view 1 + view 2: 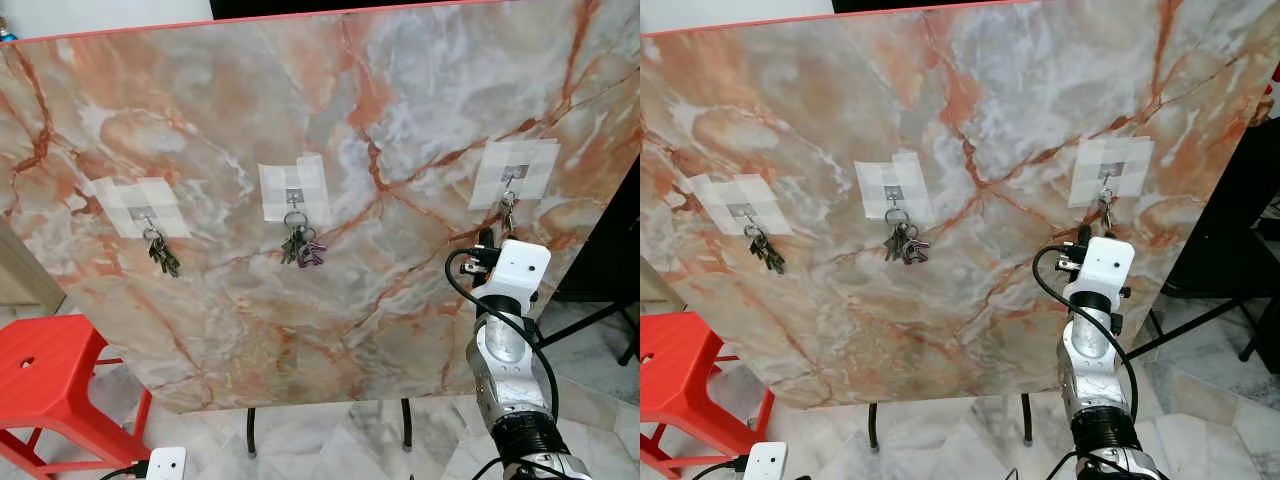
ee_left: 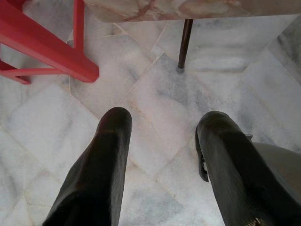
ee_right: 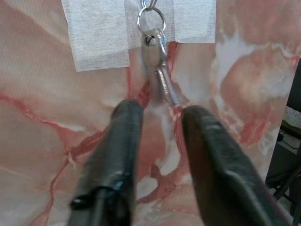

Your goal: Hang keys on a hook

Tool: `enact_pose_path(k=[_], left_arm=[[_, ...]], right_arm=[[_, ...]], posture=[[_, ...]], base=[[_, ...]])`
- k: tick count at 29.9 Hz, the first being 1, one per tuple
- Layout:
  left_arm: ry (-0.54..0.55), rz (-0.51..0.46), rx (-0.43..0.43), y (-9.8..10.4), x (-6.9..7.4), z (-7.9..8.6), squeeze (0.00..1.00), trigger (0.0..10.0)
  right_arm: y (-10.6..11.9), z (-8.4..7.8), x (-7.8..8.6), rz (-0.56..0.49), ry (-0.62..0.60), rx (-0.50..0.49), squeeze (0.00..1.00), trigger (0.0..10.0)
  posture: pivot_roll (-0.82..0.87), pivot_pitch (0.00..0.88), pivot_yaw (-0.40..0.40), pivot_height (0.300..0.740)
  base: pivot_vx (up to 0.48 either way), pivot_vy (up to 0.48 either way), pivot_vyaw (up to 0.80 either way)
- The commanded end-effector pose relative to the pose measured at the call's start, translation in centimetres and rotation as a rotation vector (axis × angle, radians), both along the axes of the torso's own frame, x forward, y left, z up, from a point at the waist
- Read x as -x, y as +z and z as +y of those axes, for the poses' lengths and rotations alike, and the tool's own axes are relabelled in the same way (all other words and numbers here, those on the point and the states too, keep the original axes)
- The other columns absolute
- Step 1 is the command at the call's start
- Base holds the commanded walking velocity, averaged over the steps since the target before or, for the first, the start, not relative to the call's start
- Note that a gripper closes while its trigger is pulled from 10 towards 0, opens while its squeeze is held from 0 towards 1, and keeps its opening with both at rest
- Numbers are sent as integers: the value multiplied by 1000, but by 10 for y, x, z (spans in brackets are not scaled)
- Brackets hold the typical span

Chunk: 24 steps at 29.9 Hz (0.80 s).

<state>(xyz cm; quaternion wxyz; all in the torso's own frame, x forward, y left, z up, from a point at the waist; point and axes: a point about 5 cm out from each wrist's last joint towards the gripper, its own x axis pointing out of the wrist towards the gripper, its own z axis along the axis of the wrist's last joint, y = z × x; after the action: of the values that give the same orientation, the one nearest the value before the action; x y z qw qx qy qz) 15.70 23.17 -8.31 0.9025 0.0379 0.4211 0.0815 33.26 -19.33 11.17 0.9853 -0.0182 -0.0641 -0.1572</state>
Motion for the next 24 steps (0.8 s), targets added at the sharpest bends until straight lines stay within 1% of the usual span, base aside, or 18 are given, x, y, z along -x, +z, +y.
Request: enact_pose_path(k=[1,2,5,7,8,9,10,12,13,14,15,17,18,19,20,22,23,24], left_arm=[[-9,24,-28,-1,6,6,0,10000],[-8,23,-28,-1,6,6,0,10000],[-7,23,-27,-1,6,5,0,10000],[-7,23,-26,-1,6,5,0,10000],[-7,23,-26,-1,6,5,0,10000],[-7,23,-26,-1,6,5,0,10000],[-7,23,-25,-1,6,5,0,10000],[-5,24,-25,-2,6,4,0,10000],[-4,25,-25,-2,6,4,0,10000],[-4,25,-25,-2,6,4,0,10000],[-1,26,-25,-2,7,5,0,10000],[2,28,-26,-2,7,6,0,10000],[4,30,-26,-2,8,6,0,10000],[4,30,-26,-2,8,6,0,10000],[6,32,-26,-2,9,7,0,10000],[8,33,-25,-2,9,8,0,10000],[9,34,-25,-2,9,8,0,10000],[9,34,-24,-2,9,8,0,10000]], right_arm=[[5,2,-3,-11,12,3,392,10000],[4,2,-3,-5,13,4,0,10000],[-12,1,1,69,8,-2,0,10000],[-30,-3,7,159,-21,-33,0,10000],[-30,-3,7,159,-21,-33,0,10000],[-59,-5,16,310,-18,-79,0,10000],[-73,-4,22,382,-8,-101,0,10000],[-103,-3,40,539,4,-152,0,10000],[-113,-2,47,587,18,-166,0,10000],[-113,-2,47,587,18,-166,0,10000],[-130,1,61,677,55,-173,0,10000],[-145,5,75,751,83,-194,0,10000],[-153,8,84,805,111,-200,0,10000],[-153,8,84,805,111,-200,0,10000],[-165,14,97,884,160,-199,0,10000],[-174,18,109,945,197,-196,0,10000],[-181,20,119,991,203,-197,0,10000],[-185,20,125,1021,204,-199,0,10000]], posture=[[40,0,54,740],[41,0,53,740],[40,0,51,740],[42,0,51,740],[42,0,51,740],[38,0,50,740],[38,0,50,740],[42,0,47,740],[42,0,47,740],[42,0,47,740],[41,0,47,740],[38,0,48,740],[36,0,48,740],[36,0,48,740],[35,0,49,740],[33,0,50,740],[31,0,49,740],[31,0,49,740]], base=[[0,0,0],[0,0,0],[0,0,0],[0,0,0],[0,0,0],[0,0,0],[0,0,0],[0,0,0],[0,0,0],[0,0,0],[0,0,0],[0,0,0],[0,0,0],[0,0,0],[0,0,0],[0,0,0],[0,0,0],[0,0,0]])
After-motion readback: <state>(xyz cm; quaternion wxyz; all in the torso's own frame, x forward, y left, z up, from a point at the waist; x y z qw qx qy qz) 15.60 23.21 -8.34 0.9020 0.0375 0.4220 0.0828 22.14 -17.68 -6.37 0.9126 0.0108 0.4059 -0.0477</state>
